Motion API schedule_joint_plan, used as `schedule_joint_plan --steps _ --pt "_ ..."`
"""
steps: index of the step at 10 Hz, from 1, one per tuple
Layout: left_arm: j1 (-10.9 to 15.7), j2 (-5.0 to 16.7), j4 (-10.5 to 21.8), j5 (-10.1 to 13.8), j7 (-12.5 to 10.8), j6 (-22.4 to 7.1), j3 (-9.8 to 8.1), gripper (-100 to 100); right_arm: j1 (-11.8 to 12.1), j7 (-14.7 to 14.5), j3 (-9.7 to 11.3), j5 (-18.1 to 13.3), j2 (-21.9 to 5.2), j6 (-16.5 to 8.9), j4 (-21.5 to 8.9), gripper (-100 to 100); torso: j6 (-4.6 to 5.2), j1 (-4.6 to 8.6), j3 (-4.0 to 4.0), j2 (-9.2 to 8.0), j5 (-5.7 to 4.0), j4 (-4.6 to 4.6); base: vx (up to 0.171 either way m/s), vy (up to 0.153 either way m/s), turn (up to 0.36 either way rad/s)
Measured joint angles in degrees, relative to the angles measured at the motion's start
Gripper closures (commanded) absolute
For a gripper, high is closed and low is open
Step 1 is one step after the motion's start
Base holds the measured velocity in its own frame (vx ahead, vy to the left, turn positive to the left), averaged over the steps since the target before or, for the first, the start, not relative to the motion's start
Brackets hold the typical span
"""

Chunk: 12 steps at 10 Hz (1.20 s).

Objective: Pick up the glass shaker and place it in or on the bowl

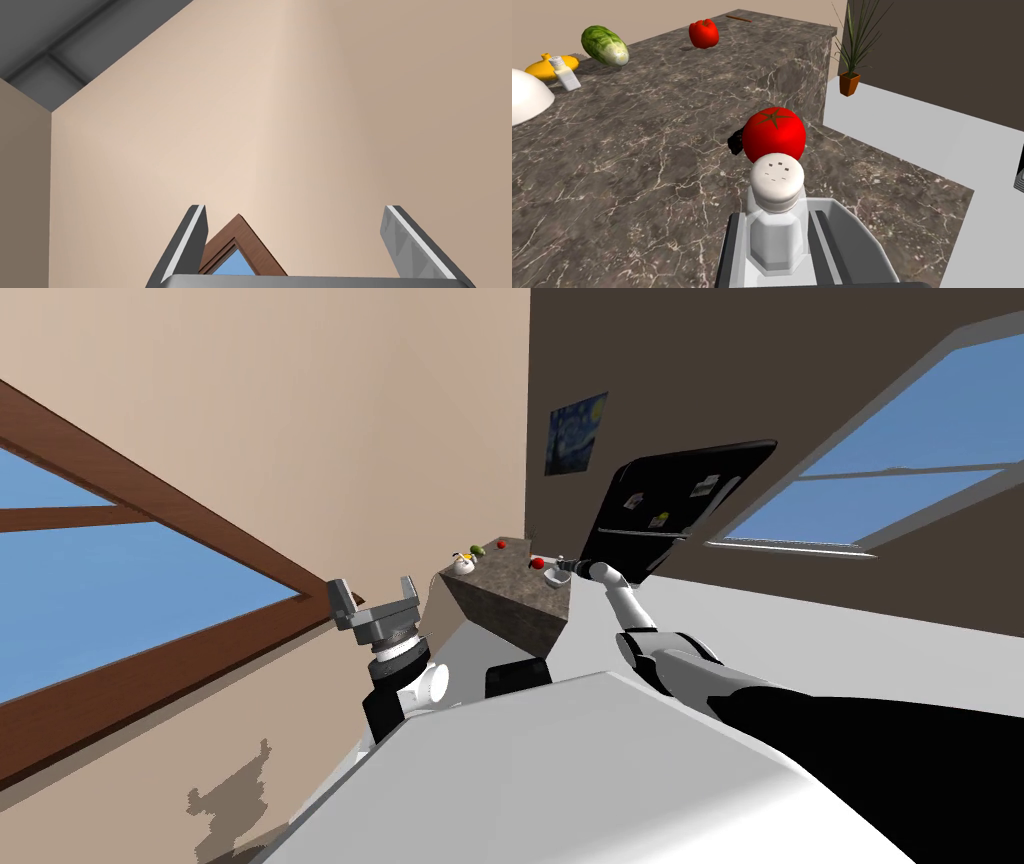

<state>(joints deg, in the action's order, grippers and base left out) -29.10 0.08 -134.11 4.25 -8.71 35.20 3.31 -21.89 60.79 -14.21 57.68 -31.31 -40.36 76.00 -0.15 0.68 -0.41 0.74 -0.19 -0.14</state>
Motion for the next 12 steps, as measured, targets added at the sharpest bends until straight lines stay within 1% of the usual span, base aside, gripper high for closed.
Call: schedule_joint_plan --steps 1,2,5,6,7,12 --pt "-0.01 -0.01 0.0 0.0 0.0 0.0 0.0 0 -0.04 -0.18 -0.04 -0.02 0.01 -0.06 0.03 -100 0.09 -0.32 -0.03 0.05 0.04 -0.02 -0.002 -0.018 -0.008" --pt "-0.01 -0.02 0.0 0.0 0.0 0.0 0.01 0 -0.03 -0.17 -0.04 -0.02 0.0 -0.05 0.03 -100 0.07 -0.6 -0.05 0.09 0.12 -0.03 -0.001 -0.008 0.001" --pt "-0.01 -0.02 0.0 0.0 0.0 0.0 0.01 0 -0.02 -0.17 -0.05 -0.03 -0.01 -0.05 0.02 -100 0.06 -0.76 -0.07 0.12 0.16 -0.03 0.0 0.0 0.0" --pt "-0.01 -0.02 0.0 0.0 0.0 0.0 0.01 0 0.01 -0.17 -0.07 -0.04 -0.03 -0.04 0.0 0 0.01 -0.81 -0.06 0.11 0.17 -0.02 0.0 0.0 0.0" --pt "-0.01 -0.02 0.0 0.0 0.0 0.0 0.01 0 0.01 -0.17 -0.08 -0.04 -0.04 -0.04 -0.01 -100 0.0 -0.84 -0.06 0.11 0.18 -0.02 -0.006 0.038 -0.055" --pt "-0.01 -0.02 0.0 0.0 0.0 0.0 0.02 0 -1.63 4.62 -1.1 1.57 -5.45 -5.15 4.16 -100 0.0 -1.05 -0.04 0.09 0.24 -0.01 -0.002 0.044 -0.042"
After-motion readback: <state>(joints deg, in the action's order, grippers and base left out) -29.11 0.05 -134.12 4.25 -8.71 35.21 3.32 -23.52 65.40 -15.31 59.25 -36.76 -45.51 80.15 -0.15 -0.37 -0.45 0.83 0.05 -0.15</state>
